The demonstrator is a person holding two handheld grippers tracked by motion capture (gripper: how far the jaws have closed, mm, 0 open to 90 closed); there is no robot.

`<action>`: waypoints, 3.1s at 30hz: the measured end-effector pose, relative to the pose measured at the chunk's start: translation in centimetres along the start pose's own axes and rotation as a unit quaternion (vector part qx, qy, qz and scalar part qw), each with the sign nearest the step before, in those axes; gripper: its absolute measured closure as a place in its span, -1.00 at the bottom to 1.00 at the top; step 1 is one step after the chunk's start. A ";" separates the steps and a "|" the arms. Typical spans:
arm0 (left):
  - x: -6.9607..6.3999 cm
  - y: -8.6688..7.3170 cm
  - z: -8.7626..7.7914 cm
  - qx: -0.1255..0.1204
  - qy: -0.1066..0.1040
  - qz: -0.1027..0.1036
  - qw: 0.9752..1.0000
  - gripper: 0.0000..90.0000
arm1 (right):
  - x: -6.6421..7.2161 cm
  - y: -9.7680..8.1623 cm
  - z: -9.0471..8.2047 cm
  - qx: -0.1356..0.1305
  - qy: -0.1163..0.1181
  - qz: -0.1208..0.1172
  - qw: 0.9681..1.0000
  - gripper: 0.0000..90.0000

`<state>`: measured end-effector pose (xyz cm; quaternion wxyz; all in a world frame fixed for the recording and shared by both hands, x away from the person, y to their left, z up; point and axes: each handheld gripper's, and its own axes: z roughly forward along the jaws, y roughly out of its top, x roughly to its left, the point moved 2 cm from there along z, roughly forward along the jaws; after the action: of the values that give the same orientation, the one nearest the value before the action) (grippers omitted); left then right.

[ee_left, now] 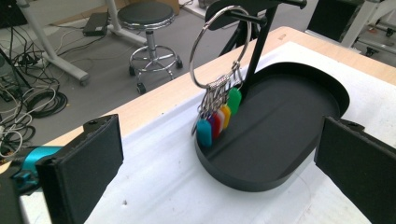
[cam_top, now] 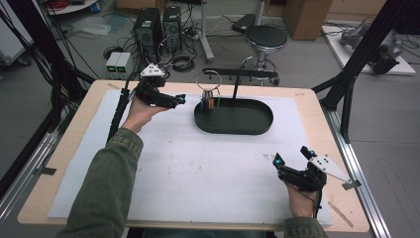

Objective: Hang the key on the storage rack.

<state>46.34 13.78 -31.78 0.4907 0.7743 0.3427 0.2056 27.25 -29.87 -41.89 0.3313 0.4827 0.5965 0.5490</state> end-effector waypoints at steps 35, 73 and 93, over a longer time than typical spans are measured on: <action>1.2 -4.6 -5.5 -0.028 0.001 -0.034 0.999 -0.96 | 0.1 0.0 0.0 0.000 0.000 -0.001 1.000 -0.99; 2.4 -10.4 -11.9 -0.085 0.036 -0.061 0.994 -0.96 | 0.3 0.0 0.0 0.002 0.000 0.001 1.000 -0.99; 2.7 -15.7 -15.2 -0.116 0.082 -0.085 0.986 -0.96 | 0.4 0.0 0.0 0.003 -0.001 -0.002 1.000 -0.99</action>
<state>33.05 29.56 -39.36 0.5629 0.6609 0.4199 0.2646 27.14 -29.48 -41.87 0.3312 0.4828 0.5992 0.5461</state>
